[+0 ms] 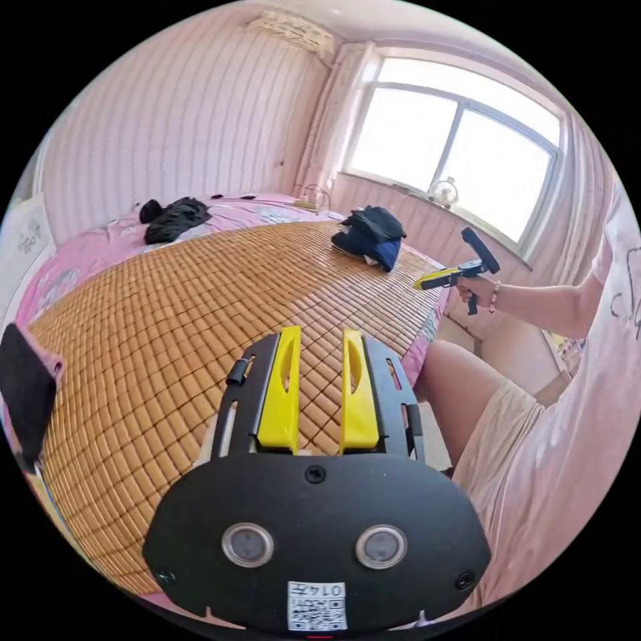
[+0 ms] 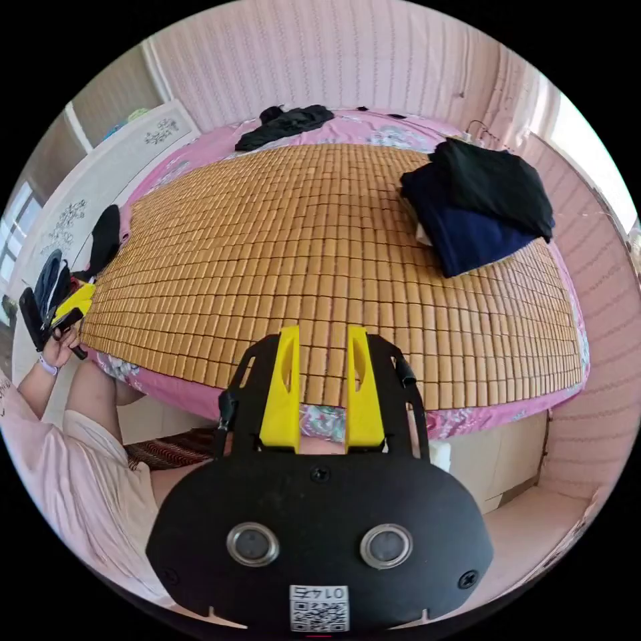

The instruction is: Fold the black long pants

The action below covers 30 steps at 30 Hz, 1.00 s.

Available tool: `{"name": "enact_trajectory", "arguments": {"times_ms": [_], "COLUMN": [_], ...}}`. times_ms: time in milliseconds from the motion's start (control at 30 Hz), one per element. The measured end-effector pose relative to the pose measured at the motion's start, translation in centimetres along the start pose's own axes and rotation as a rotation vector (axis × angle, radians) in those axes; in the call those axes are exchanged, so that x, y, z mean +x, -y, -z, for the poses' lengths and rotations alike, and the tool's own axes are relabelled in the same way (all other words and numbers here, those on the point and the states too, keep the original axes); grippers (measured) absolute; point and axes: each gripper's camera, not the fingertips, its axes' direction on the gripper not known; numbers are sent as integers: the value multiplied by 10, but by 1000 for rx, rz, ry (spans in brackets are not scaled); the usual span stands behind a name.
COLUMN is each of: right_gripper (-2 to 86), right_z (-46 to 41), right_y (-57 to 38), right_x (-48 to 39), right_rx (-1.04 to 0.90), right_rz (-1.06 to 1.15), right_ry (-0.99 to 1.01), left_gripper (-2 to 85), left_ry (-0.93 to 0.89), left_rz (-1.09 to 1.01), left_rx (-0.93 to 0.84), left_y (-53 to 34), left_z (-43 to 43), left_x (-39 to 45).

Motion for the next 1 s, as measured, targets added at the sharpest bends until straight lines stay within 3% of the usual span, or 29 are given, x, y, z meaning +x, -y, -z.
{"name": "enact_trajectory", "arguments": {"times_ms": [233, 367, 467, 533, 667, 800, 1000], "right_gripper": [123, 136, 127, 104, 31, 15, 10], "right_z": [34, 37, 21, 15, 47, 120, 245], "right_y": [37, 79, 104, 107, 79, 37, -13], "right_x": [66, 103, 135, 155, 171, 163, 100], "right_rx": [277, 336, 274, 210, 317, 458, 647], "right_rz": [-105, -156, -203, -230, -201, -94, 94], "right_ry": [-210, -154, -182, -171, -6, 121, 355], "left_gripper": [109, 115, 113, 111, 97, 15, -8], "left_ry": [-145, -143, -144, -117, -66, 11, 1], "left_rz": [-297, -436, -432, -427, -410, -427, -370], "left_rx": [-114, -135, -124, -122, -166, -185, -93], "left_y": [132, 217, 276, 304, 338, 341, 321], "left_z": [-160, -258, -323, -359, -424, -426, -301], "left_x": [64, 109, 140, 159, 195, 213, 184]}}
